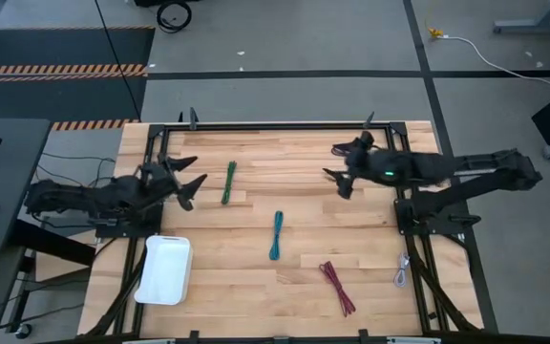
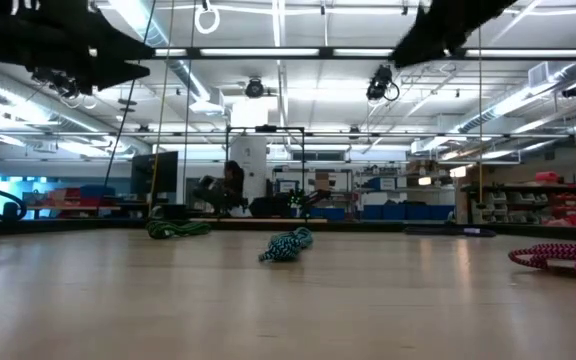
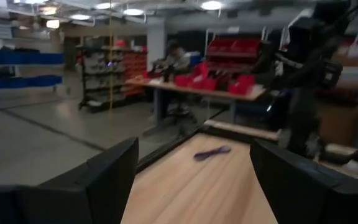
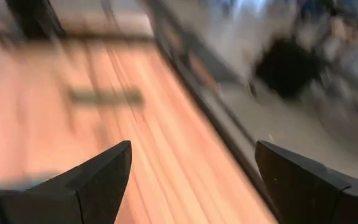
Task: Pick and place USB-C Cables
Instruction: Put the dark blue charger cable into the white bin
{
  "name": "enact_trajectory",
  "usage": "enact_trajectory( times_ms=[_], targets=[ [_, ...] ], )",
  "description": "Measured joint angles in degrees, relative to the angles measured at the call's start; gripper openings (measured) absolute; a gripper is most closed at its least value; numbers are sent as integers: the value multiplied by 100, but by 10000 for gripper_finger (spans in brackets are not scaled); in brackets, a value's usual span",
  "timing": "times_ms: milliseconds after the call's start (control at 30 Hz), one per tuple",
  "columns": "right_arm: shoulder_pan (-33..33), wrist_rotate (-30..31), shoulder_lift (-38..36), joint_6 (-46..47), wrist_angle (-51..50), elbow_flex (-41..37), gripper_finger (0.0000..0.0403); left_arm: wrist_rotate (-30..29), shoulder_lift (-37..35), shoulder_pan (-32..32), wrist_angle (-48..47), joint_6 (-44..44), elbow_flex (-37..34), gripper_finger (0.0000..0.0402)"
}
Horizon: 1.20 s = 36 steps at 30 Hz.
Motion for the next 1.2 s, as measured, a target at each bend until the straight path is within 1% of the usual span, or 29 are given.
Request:
enact_trajectory(
  times_ms=[100,200,400,600,667,733,867,933,1200],
  targets=[
    [-335,50,570,233,-916,310,349,-189,348,1,50,8,1,318],
    [-726,69,1119,408,-1668,437,349,-397,611,2,185,24,4,318],
    [-1659,78,2049,549,-2595,474,348,-449,864,2,705,250,9,318],
    [-2478,71,2745,397,-2602,474,348,-447,871,2,850,304,15,318],
    [-2726,-20,2934,277,-2598,474,348,-449,871,2,854,306,15,318],
    [-2968,-258,3108,199,-2570,474,348,-447,871,2,854,308,15,318],
    [-3382,-1058,3392,322,-2380,474,348,-447,871,2,856,308,15,318],
    [-3500,-1317,3499,332,-2276,474,348,-447,871,2,856,307,15,318],
    [-3798,-1328,3637,24,-2028,474,347,-447,871,2,859,317,15,318]
  ],
)
